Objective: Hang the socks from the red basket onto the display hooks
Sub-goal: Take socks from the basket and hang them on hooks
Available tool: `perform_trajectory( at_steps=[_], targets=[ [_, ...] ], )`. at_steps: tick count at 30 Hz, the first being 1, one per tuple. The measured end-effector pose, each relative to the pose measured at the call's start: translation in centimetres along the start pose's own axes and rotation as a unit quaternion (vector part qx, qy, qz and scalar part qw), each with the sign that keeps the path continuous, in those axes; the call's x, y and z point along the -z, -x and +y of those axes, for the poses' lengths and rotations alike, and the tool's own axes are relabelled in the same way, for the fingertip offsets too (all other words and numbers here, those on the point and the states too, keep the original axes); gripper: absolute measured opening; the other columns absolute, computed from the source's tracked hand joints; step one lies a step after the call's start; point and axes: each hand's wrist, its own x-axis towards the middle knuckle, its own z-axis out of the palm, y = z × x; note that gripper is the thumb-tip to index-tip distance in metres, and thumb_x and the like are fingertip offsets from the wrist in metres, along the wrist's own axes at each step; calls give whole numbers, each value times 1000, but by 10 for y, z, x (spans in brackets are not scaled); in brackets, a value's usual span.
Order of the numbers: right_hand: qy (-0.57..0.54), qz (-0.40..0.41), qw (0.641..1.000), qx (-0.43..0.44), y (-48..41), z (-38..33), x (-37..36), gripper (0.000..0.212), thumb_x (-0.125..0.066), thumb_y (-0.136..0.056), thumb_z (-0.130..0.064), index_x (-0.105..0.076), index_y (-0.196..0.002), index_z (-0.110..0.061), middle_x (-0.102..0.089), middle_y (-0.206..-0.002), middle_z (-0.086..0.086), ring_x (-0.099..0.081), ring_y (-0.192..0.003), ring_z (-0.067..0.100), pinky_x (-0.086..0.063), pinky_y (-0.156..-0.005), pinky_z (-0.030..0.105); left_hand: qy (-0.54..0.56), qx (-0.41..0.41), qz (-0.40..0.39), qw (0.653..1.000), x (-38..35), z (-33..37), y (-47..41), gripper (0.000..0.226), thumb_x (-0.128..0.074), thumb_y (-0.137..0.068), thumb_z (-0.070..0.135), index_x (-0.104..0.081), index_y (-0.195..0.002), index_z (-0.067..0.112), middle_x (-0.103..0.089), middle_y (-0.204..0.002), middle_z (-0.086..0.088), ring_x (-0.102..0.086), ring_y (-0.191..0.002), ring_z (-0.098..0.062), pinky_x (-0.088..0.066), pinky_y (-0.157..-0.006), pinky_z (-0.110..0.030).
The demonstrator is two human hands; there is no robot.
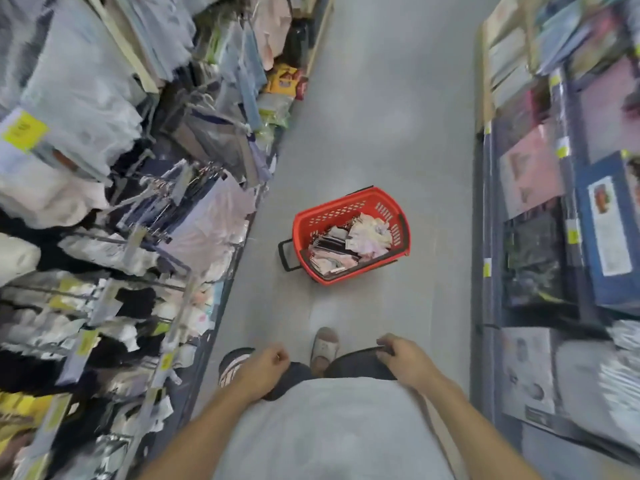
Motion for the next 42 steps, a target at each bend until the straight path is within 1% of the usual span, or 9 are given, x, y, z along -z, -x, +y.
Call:
perform_trajectory(
  at_steps=[3,7,13,16,22,28,36,38,42],
  targets=[
    [-10,-19,999,-30,-11,23,15,31,-55,-96,-27,-59,-126,-20,-67,-121,2,-60,-113,21,-45,-95,29,0,-22,-10,1000,0,36,-24,9,-58,-94,32,-65,-89,31,-70,-87,9,-64,-87,-15,-41,-69,-24],
    [-13,-45,998,-49,-31,29,16,27,-52,-97,-28,-59,-122,-18,-67,-121,3,-60,-110,22,-42,-85,25,6,-30,-38,999,7,68,-61,13,-56,-95,33,-68,-97,28,-72,-98,5,-65,-94,-17,-51,-89,-38],
    [-26,-54,996,-63,-80,4,38,28,-50,-96,-27,-62,-121,-22,-68,-124,3,-61,-115,25,-47,-95,31,1,-25,-68,997,29,109,-130,21,-56,-98,29,-70,-109,18,-73,-111,-2,-65,-107,-23,-48,-94,-36],
    [-62,-73,993,-70,-112,-9,61,31,-53,-95,-28,-62,-124,-24,-67,-126,0,-59,-119,22,-44,-99,29,2,-19,-92,996,44,126,-172,18,-55,-98,28,-68,-103,18,-71,-108,-3,-65,-101,-22,-47,-84,-30],
    [-79,-81,993,-32,-215,-13,118,17,-59,-88,-14,-70,-87,-27,-68,-90,-6,-61,-93,19,-43,-84,14,-12,-10,-112,994,72,166,-290,16,-53,-97,33,-66,-99,24,-70,-103,3,-64,-101,-22,-49,-85,-33],
    [-96,-44,993,-60,-371,20,136,26,-55,-89,-16,-63,-114,-17,-67,-114,3,-63,-106,24,-50,-92,38,21,-12,-61,998,54,204,-442,15,-53,-96,30,-66,-95,23,-72,-103,-1,-65,-97,-24,-50,-85,-36],
    [-32,75,997,9,-619,85,121,48,-56,-86,-4,-57,-134,-8,-59,-136,12,-57,-124,27,-44,-106,38,200,81,-21,976,-66,192,-644,15,-55,-95,29,-64,-86,22,-72,-91,0,-67,-93,-25,-53,-81,-37],
    [-24,111,993,39,-665,94,121,46,-50,-85,-2,-60,-129,-7,-62,-133,13,-58,-122,28,-46,-103,39,208,112,-13,972,-95,184,-677,10,-58,-94,27,-65,-99,23,-70,-106,0,-64,-104,-25,-46,-81,-31],
    [6,140,988,69,-728,105,117,27,-51,-78,-2,-68,-97,-11,-71,-92,4,-65,-89,27,-45,-69,29,188,101,31,976,-129,176,-723,51,-63,-92,22,-49,-141,17,-51,-141,-7,-51,-128,-26,-39,-98,-30]
  ],
)
